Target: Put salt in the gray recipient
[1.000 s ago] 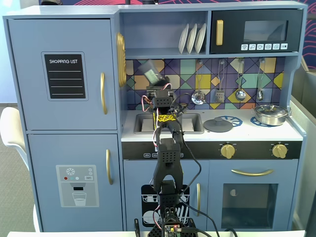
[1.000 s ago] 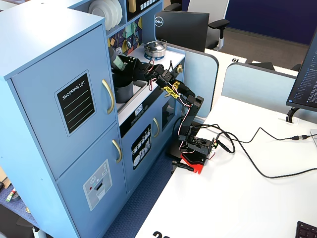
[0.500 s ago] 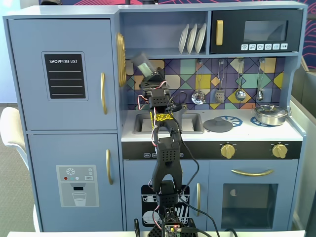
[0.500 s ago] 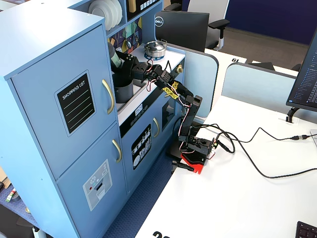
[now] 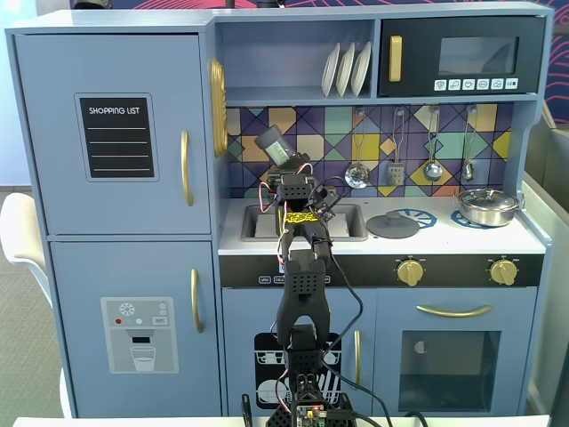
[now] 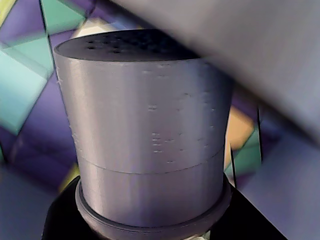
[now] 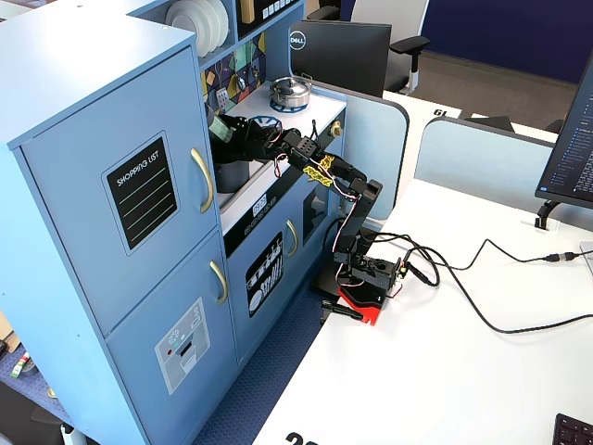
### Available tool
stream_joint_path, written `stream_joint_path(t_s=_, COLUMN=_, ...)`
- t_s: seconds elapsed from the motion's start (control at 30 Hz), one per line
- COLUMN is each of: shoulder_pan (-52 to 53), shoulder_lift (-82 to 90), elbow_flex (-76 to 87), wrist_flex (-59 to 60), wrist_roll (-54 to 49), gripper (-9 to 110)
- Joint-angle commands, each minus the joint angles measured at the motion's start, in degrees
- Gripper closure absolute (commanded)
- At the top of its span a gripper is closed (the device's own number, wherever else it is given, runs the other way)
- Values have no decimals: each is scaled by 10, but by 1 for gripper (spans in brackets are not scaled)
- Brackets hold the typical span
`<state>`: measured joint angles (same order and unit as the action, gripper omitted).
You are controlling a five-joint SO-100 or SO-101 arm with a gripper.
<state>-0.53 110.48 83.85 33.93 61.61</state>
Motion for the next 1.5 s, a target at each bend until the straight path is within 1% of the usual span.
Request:
stream_joint_path(t_s=0.0, shoulder_pan=-31, shoulder_lift=-7, elbow_flex=-105, wrist_flex=-15, wrist_roll=-10, gripper=101)
stream_joint_path(t_s=0.13, shoulder_pan=-49, shoulder_lift=-44, elbow_flex=-200, wrist_flex=-5, wrist_roll=-14, gripper=101)
stream_joint_path(t_s=0.23, shoulder_pan=-47, shoulder_lift=-45, elbow_flex=-204, wrist_flex=2, wrist_roll=-19, gripper=101)
stream_joint_path(t_s=0.5, shoulder_pan=14, shoulder_lift=28, elbow_flex=-37, wrist_flex=14, wrist_roll=-16, gripper=101)
stream_joint_path(t_s=0.63, shoulder_pan=18, shoulder_lift=41, elbow_flex=-2, wrist_flex=4, wrist_roll=-22, gripper=101)
stream_joint_path(t_s=0.7, shoulder_pan=9, shoulder_lift=36, elbow_flex=-18, wrist_flex=-6, wrist_roll=-26, gripper=101)
stream_joint_path(t_s=0.9, shoulder_pan=-42, shoulder_lift=-11, elbow_flex=-142, wrist_flex=-9, wrist_roll=-35, gripper=101)
stream_joint_path(t_s=1.07, shoulder_pan=-47, shoulder_lift=-41, elbow_flex=-218, wrist_flex=1, wrist_roll=-44, gripper=101)
stream_joint_path(t_s=1.13, shoulder_pan=-39, shoulder_lift=-43, elbow_flex=-223, wrist_flex=-3, wrist_roll=-83, gripper=101)
stream_joint_path(t_s=1.23, shoulder_pan=-11, shoulder_lift=-41, elbow_flex=-220, wrist_flex=6, wrist_roll=-203, gripper=101)
stream_joint_path(t_s=1.37, shoulder_pan=61, shoulder_lift=-16, elbow_flex=-170, wrist_flex=2, wrist_roll=-468, gripper=101)
stream_joint_path(t_s=1.47, shoulder_pan=132, shoulder_lift=14, elbow_flex=-120, wrist_flex=1, wrist_roll=-634, gripper=101)
